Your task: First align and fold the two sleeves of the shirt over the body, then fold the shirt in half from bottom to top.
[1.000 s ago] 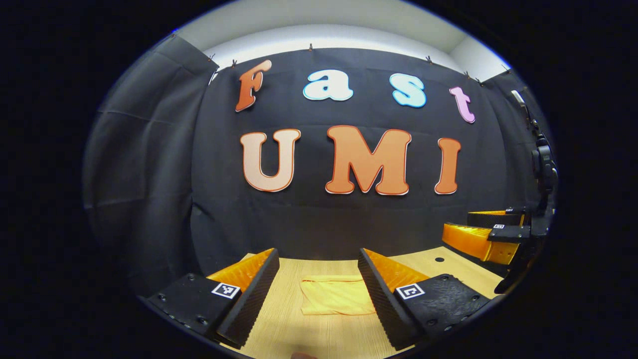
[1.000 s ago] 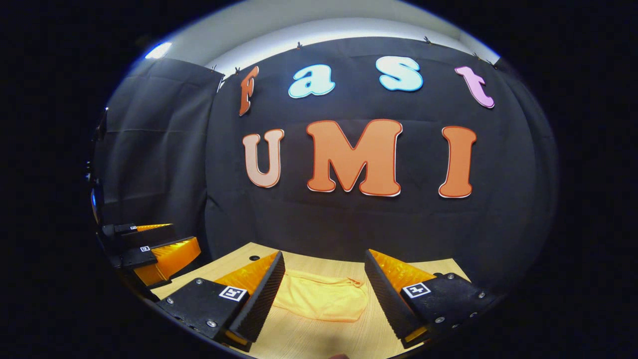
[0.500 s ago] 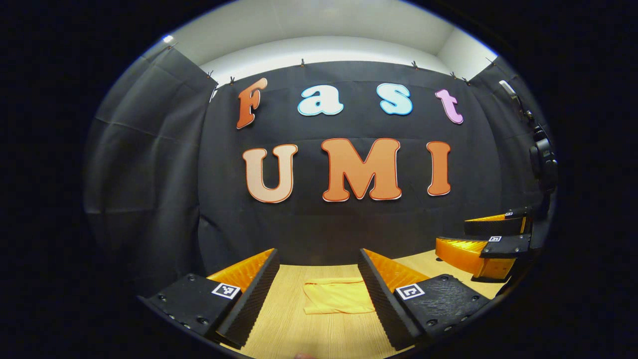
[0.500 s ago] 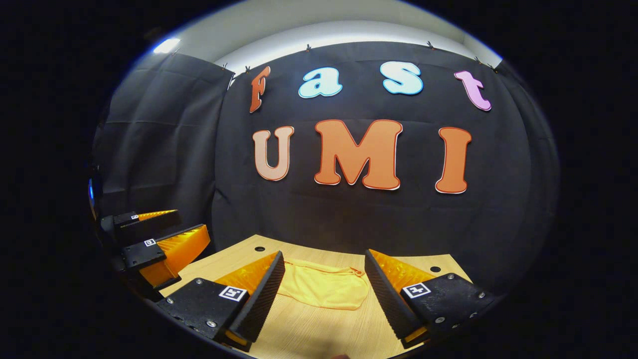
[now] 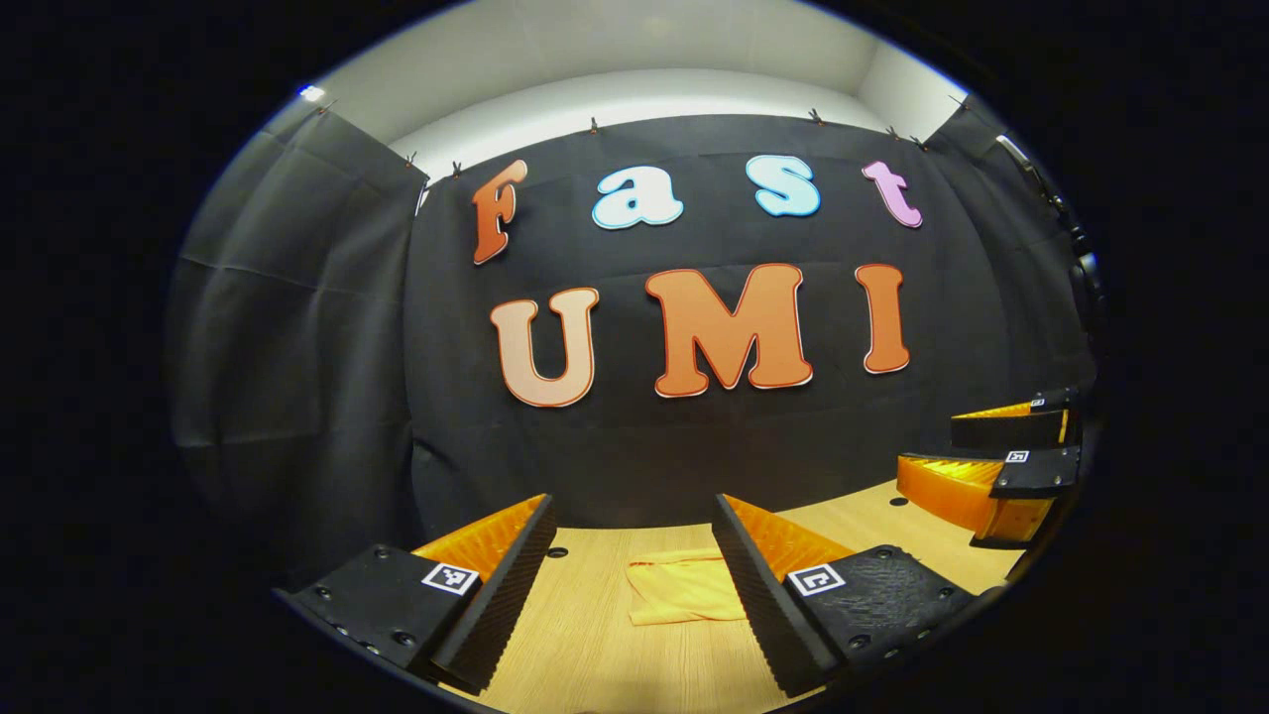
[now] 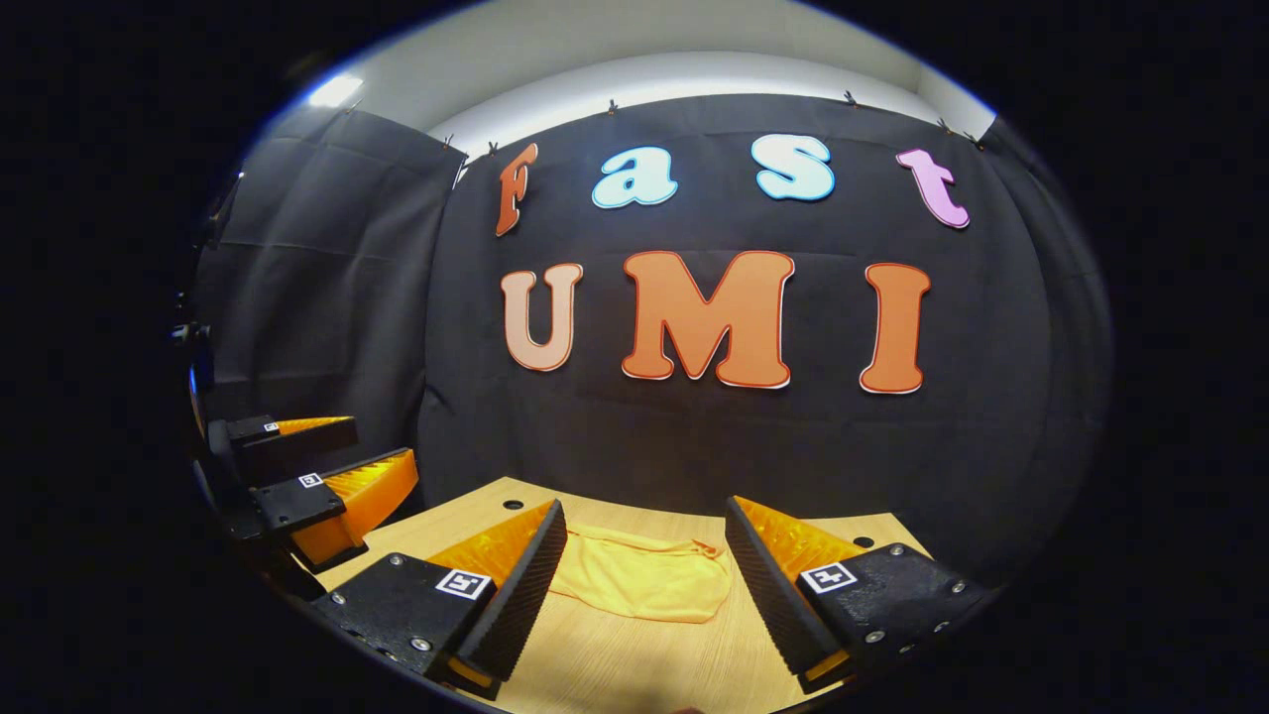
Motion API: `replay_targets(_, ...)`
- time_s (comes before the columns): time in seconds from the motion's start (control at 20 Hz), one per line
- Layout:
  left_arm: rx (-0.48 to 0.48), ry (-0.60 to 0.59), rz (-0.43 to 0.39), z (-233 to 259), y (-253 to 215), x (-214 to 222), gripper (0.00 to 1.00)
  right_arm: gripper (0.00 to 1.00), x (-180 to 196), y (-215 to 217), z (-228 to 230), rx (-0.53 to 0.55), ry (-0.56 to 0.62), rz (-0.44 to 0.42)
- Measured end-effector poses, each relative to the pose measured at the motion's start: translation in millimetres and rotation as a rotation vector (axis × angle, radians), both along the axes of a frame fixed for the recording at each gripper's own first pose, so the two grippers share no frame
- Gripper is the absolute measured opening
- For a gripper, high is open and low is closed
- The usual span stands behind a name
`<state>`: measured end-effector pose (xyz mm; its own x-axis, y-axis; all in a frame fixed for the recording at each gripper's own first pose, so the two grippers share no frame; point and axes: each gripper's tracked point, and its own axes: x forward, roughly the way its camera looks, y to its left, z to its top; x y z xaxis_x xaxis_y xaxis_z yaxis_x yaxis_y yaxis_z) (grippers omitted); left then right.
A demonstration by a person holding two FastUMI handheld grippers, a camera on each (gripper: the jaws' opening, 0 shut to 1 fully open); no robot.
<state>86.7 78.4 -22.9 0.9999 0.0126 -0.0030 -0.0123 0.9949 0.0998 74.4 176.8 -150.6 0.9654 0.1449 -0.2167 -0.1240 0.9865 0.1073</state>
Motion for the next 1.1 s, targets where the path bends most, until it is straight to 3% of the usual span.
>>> replay_targets(0.9, -0.051, -0.079, -0.039, 12.1, -8.4, -25.1, 0.97, 0.97, 1.3, 7.4, 11.1, 0.010, -0.057, 0.028)
replay_targets(1.1, -0.034, -0.083, -0.064, 10.0, -4.5, -11.7, 0.97, 0.98, 4.8, 6.2, 15.2, 0.000, -0.066, 0.010)
